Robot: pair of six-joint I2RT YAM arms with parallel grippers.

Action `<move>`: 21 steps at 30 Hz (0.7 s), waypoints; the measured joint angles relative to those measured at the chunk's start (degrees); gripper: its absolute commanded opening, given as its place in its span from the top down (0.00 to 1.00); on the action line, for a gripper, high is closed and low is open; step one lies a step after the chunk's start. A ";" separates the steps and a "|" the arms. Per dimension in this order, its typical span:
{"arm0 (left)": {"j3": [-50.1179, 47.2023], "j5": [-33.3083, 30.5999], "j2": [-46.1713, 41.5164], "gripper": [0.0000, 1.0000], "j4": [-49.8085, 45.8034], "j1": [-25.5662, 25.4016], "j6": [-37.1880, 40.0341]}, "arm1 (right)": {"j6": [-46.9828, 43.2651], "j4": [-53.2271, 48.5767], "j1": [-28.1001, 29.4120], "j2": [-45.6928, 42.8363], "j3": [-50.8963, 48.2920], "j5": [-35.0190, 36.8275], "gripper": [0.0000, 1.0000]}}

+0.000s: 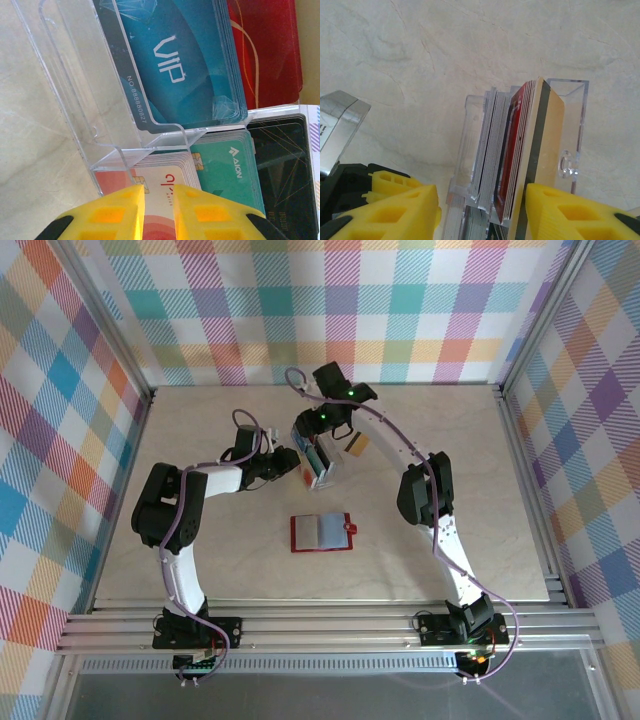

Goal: Put the credit cards into the card holder

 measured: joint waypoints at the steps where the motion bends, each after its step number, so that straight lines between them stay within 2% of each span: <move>1: 0.00 0.02 0.04 0.78 0.00 0.00 0.00 | 0.02 0.00 -0.04 0.04 0.15 -0.02 0.57; 21: 0.00 0.44 0.17 0.78 0.00 0.24 -0.24 | 0.13 -0.46 -0.87 0.42 0.87 0.63 0.84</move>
